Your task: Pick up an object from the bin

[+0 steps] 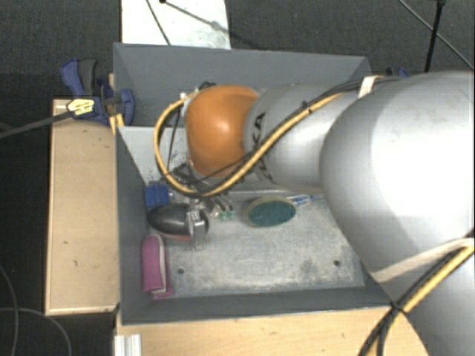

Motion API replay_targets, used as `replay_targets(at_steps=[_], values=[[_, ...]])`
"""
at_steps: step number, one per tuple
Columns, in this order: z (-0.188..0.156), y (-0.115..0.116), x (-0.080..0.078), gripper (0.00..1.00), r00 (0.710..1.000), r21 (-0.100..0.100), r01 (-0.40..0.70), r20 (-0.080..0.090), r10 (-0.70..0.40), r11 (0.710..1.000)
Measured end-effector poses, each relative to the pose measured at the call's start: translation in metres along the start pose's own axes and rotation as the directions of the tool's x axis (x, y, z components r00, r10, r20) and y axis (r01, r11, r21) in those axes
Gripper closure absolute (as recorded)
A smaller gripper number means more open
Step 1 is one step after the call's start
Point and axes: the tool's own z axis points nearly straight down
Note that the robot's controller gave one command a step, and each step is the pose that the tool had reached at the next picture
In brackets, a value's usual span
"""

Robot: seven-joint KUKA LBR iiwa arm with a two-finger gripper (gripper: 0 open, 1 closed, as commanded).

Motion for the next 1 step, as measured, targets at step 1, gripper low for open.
replay_targets(at_steps=[1], values=[[-0.0556,0.014,0.0252,1.0,1.0,-0.007,-0.024,0.006,0.024,1.0]])
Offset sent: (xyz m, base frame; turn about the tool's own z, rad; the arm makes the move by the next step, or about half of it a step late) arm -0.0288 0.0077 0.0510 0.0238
